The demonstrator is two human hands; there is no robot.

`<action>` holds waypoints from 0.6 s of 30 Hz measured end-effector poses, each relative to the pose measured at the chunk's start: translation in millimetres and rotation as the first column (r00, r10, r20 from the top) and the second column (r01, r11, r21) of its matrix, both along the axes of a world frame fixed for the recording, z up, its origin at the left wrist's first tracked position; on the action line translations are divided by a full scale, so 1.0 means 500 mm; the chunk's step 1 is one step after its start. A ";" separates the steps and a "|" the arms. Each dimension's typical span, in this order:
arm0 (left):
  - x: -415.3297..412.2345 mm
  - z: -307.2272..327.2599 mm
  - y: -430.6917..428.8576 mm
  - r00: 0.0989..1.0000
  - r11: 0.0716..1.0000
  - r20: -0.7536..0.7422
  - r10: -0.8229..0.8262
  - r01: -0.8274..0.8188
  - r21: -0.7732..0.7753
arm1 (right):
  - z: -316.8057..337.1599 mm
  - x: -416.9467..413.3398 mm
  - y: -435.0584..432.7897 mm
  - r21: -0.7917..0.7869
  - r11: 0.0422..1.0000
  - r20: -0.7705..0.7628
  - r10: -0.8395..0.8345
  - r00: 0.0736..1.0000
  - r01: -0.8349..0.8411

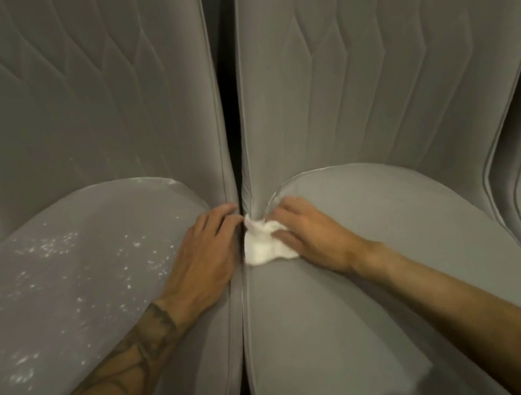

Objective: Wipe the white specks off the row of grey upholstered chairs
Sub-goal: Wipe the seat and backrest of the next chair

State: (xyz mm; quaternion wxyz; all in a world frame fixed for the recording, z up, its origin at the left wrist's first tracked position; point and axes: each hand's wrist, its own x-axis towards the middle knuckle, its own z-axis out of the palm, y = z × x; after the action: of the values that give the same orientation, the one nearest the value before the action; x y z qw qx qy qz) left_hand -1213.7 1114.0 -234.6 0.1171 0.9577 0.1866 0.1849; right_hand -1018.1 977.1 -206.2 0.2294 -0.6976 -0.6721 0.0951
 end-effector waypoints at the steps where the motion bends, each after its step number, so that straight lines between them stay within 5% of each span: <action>1: 0.001 0.001 0.000 1.000 1.000 0.002 0.007 -0.007 0.000 | 0.000 0.008 0.018 0.014 0.995 -0.010 -0.102 0.995 0.102; 4: 0.007 0.008 -0.005 0.999 0.999 -0.013 0.036 -0.036 -0.035 | -0.021 -0.041 0.016 0.056 0.980 -0.001 -0.190 0.982 0.190; 9: 0.033 0.020 -0.030 0.995 0.995 -0.014 0.099 -0.099 -0.010 | -0.030 -0.054 -0.062 0.075 0.991 -0.057 0.114 0.992 -0.110; 13: 0.085 0.020 -0.040 0.978 0.976 0.084 0.192 -0.199 0.089 | -0.030 0.051 -0.033 0.086 0.988 0.014 -0.132 0.991 0.130; 18: 0.152 0.030 -0.023 0.942 0.946 0.212 0.261 -0.293 0.139 | -0.035 0.121 0.042 0.110 0.863 -0.032 -0.492 0.870 0.493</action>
State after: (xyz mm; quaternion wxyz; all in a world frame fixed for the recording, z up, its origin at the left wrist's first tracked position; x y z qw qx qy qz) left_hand -1137.8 1102.6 -219.5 0.0257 0.9061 0.2915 0.3057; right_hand -957.6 997.9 -223.9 0.2865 -0.8315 -0.4759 -0.0043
